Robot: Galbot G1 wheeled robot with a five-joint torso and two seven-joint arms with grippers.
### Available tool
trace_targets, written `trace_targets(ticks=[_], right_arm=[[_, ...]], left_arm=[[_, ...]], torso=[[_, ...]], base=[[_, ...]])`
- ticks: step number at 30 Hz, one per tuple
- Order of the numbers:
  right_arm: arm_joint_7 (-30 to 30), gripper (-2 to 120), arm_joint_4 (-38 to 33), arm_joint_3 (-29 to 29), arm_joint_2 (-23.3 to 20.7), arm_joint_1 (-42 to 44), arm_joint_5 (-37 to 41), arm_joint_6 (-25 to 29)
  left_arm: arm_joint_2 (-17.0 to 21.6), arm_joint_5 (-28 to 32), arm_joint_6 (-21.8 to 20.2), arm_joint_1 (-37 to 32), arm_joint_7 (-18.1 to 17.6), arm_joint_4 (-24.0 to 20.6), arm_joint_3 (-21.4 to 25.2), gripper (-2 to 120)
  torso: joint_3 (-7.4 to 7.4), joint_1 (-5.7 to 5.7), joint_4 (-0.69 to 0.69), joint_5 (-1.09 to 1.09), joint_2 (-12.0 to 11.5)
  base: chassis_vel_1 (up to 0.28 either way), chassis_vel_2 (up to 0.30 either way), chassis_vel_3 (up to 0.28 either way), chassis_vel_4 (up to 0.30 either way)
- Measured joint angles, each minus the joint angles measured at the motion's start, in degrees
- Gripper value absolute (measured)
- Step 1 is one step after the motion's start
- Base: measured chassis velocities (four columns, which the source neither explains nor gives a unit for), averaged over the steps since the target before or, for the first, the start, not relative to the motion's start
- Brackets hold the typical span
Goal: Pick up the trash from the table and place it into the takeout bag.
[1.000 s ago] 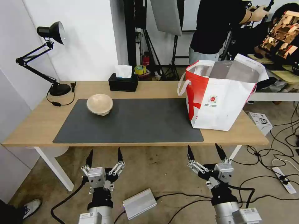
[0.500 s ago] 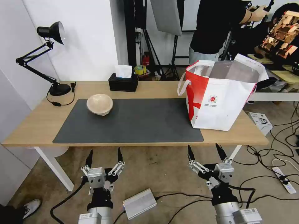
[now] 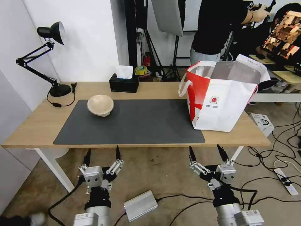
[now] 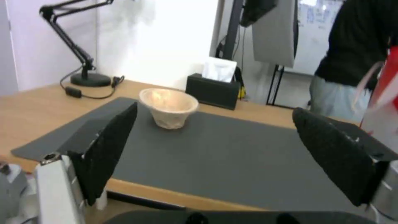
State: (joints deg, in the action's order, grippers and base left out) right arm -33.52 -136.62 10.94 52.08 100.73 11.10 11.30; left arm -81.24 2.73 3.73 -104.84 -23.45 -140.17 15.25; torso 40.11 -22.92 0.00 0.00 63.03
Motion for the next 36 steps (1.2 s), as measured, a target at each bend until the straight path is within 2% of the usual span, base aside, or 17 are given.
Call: trace_targets(ticks=[1,3,4,8,17,20,22,24,26,27,30,36], right_arm=[[0.0,100,0.0,0.0,0.0,0.0,0.0,0.0],[0.0,100,0.0,0.0,0.0,0.0,0.0,0.0],[0.0,100,0.0,0.0,0.0,0.0,0.0,0.0],[0.0,100,0.0,0.0,0.0,0.0,0.0,0.0],[0.0,100,-0.1,0.0,0.0,0.0,0.0,0.0],[0.0,100,-0.1,0.0,0.0,0.0,0.0,0.0],[0.0,100,-0.1,0.0,0.0,0.0,0.0,0.0],[0.0,100,-0.1,0.0,0.0,0.0,0.0,0.0],[0.0,100,-0.1,0.0,0.0,0.0,0.0,0.0],[0.0,100,-0.1,0.0,0.0,0.0,0.0,0.0],[0.0,100,-0.1,0.0,0.0,0.0,0.0,0.0],[0.0,100,-0.1,0.0,0.0,0.0,0.0,0.0]], left_arm=[[0.2,1.0,-0.2,0.2,-0.1,-0.3,0.2,100],[2.0,9.0,-2.2,1.9,-1.6,-2.5,1.7,100],[2.0,9.0,-2.2,1.9,-1.6,-2.5,1.7,100],[3.9,19.5,-4.5,3.9,-4.4,-3.3,3.1,100],[6.6,30.0,-5.7,8.0,-8.6,-3.3,5.4,100],[8.6,36.7,-6.7,11.3,-11.6,-3.2,7.2,100],[8.8,37.6,-6.9,11.8,-12.1,-3.2,7.4,100],[10.4,44.2,-8.5,14.9,-15.1,-3.2,8.9,100],[10.7,45.5,-8.7,15.5,-15.7,-3.2,9.1,100],[12.2,52.2,-9.8,19.0,-18.6,-3.2,10.6,100],[14.6,60.6,-10.7,24.0,-22.4,-3.2,12.4,100],[17.3,67.5,-10.8,29.3,-25.7,-2.6,13.5,100]], torso=[[0.0,0.0,0.0,0.0,0.0],[0.0,0.0,0.0,0.0,0.0],[0.0,0.0,0.0,0.0,0.0],[0.0,0.0,-0.01,0.0,0.0],[0.0,0.0,0.0,-0.01,0.0],[0.0,0.0,0.0,-0.01,0.0],[0.0,0.0,0.0,0.0,0.0],[0.0,0.0,0.01,-0.01,0.0],[0.0,0.0,0.0,-0.01,0.0],[0.01,0.0,0.0,-0.01,0.0],[0.0,0.0,-0.01,-0.01,0.0],[0.0,0.0,0.0,0.0,0.0]], base=[[0.0,0.0,0.0,0.0],[0.0,0.0,0.0,0.0],[0.0,0.0,0.0,0.0],[0.0,0.0,0.0,0.0],[0.0,0.0,0.0,0.0],[0.0,0.0,0.0,0.0],[0.0,0.0,0.0,0.0],[0.0,0.0,0.0,0.0],[0.0,0.0,0.0,0.0],[0.0,0.0,0.0,0.0],[0.0,0.0,0.0,0.0],[0.0,0.0,0.0,0.0]])
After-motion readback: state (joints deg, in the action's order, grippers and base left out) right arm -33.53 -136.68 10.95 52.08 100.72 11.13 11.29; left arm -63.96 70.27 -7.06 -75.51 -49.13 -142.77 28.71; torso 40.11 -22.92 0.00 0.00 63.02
